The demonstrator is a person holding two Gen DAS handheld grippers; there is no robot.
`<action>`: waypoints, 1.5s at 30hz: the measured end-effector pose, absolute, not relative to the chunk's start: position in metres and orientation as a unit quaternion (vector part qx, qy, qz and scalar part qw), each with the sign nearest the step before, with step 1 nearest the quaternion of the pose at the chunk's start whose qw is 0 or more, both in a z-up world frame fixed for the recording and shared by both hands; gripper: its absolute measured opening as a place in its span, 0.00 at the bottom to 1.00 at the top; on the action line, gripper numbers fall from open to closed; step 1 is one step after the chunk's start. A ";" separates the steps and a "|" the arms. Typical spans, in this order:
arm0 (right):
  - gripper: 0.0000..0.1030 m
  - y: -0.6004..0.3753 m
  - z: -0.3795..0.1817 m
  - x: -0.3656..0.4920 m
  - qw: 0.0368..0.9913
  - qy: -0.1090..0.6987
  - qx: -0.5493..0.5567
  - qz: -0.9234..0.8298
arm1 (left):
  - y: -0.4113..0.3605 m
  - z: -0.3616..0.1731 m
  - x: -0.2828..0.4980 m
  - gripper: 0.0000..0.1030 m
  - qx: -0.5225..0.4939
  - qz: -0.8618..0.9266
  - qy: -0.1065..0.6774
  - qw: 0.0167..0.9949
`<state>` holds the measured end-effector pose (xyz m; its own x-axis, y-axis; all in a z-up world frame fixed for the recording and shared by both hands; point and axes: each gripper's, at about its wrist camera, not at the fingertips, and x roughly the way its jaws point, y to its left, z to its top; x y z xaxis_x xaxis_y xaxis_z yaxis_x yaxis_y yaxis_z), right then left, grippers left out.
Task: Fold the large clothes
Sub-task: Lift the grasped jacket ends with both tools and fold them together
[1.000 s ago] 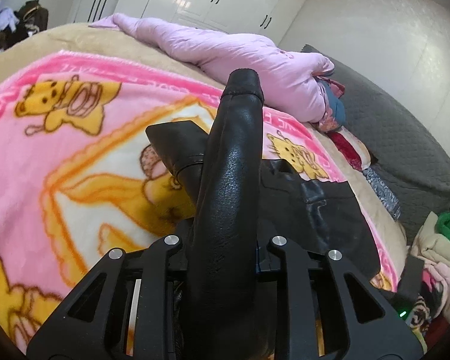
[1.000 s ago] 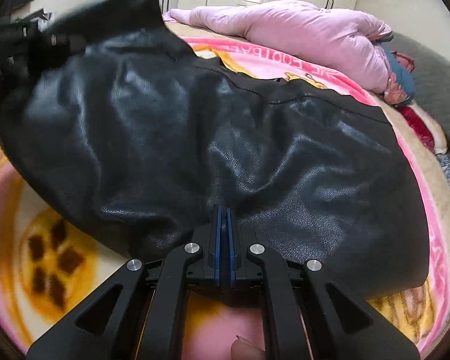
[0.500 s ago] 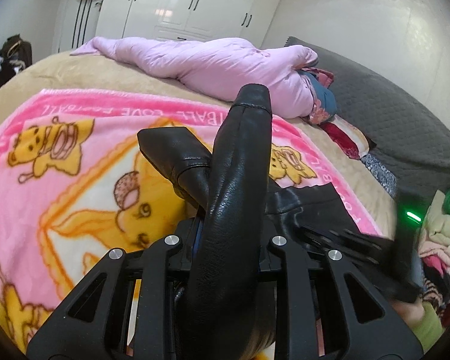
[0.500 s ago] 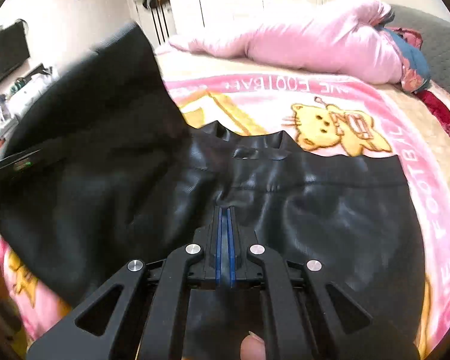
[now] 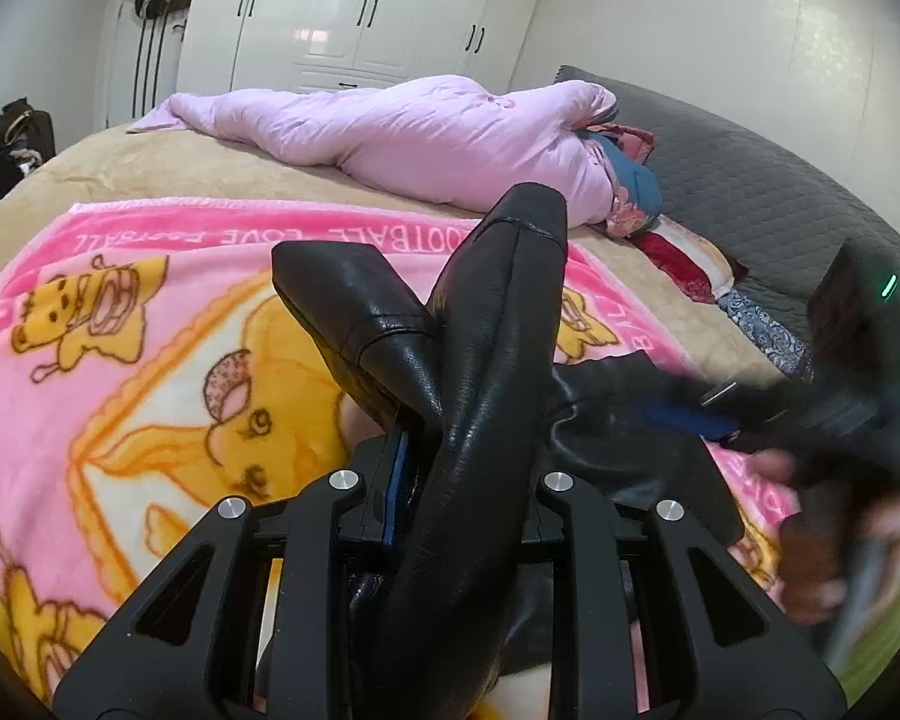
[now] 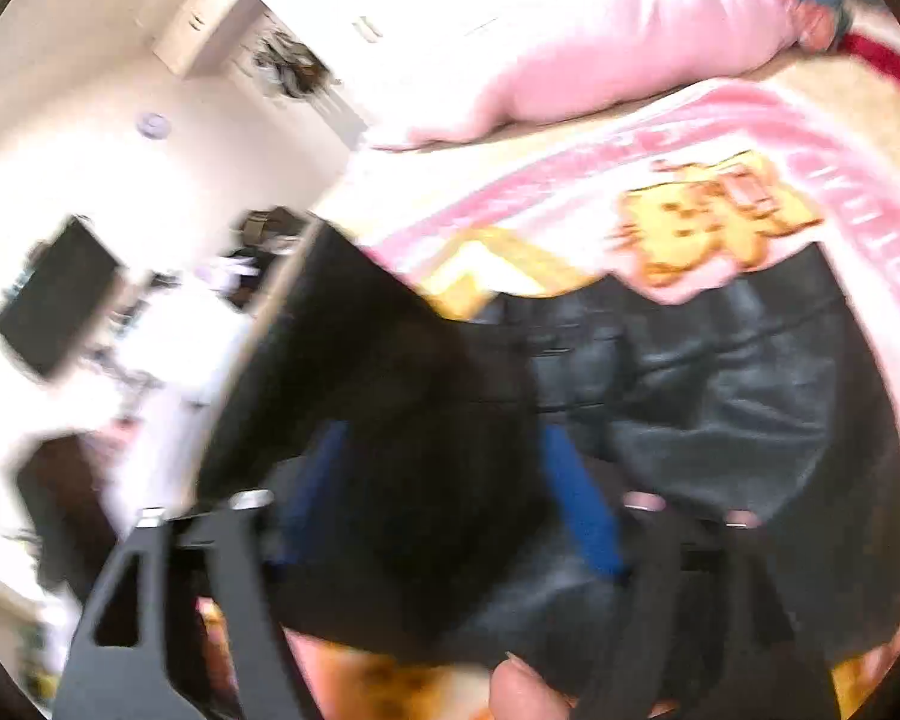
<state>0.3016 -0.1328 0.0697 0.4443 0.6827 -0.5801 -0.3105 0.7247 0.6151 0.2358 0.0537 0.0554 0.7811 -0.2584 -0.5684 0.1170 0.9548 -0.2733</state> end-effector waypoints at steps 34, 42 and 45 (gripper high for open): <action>0.24 -0.097 0.105 0.350 0.796 0.497 0.137 0.317 | 0.062 0.137 0.145 0.57 -0.152 -0.169 0.192 0.955; 0.23 -0.200 0.098 0.357 0.796 0.449 0.228 0.336 | 0.058 0.073 0.218 0.63 -0.161 -0.115 0.300 0.933; 0.23 -0.227 0.091 0.358 0.798 0.439 0.246 0.332 | 0.026 0.040 0.243 0.63 -0.166 -0.155 0.350 0.909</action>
